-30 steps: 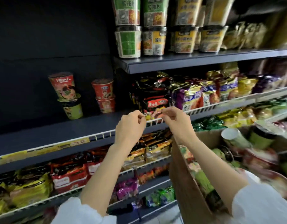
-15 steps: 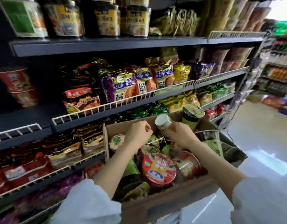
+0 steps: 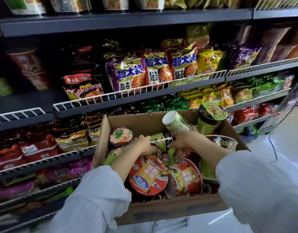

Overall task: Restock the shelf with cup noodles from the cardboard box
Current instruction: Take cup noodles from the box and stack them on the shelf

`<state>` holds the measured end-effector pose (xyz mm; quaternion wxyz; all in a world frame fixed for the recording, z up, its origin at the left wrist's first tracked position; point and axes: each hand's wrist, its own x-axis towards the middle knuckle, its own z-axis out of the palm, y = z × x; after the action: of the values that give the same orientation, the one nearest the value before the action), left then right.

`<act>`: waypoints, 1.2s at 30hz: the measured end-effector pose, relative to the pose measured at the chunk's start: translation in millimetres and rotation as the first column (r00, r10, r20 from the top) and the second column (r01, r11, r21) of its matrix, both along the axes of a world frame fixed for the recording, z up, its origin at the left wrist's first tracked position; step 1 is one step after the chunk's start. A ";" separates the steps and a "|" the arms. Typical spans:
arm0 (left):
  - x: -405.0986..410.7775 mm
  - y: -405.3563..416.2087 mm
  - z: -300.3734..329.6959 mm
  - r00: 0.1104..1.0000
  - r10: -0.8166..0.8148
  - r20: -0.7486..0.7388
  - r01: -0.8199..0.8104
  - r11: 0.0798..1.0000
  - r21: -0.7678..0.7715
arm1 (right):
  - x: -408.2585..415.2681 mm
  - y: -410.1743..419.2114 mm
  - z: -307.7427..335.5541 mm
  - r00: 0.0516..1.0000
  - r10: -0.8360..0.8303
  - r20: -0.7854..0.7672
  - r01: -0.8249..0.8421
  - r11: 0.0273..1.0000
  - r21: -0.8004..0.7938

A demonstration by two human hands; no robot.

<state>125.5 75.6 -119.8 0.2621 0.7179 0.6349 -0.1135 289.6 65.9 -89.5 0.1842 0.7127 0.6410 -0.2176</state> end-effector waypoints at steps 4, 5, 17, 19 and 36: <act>-1.5 7.2 -13.9 0.999 0.032 -0.010 -0.032 0.999 -0.019 | -8.7 -8.1 -8.9 0.995 0.102 0.011 -0.102 0.966 0.238; -0.2 7.1 -15.6 1.000 0.020 -0.007 -0.020 1.000 -0.019 | -11.0 -13.1 -11.3 0.990 0.139 0.005 -0.135 0.952 0.273; -7.0 11.7 -21.2 0.997 -0.031 0.073 0.033 0.999 -0.026 | -13.9 -22.8 -7.4 0.985 0.174 0.011 -0.171 0.956 0.238; -8.7 3.4 -12.6 0.989 -0.063 0.131 0.066 0.998 -0.015 | -9.4 -29.6 -0.8 0.979 0.206 0.010 -0.198 0.926 0.321; -17.2 -76.5 46.4 0.886 -0.423 -0.190 0.348 0.878 -0.329 | -15.4 -70.4 16.9 0.920 0.271 -0.283 -0.086 0.844 0.529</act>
<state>108.3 -0.9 -73.4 0.2504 0.7643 0.4831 -0.3460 274.3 -4.5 -72.6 -0.1057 0.6222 0.7621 -0.1449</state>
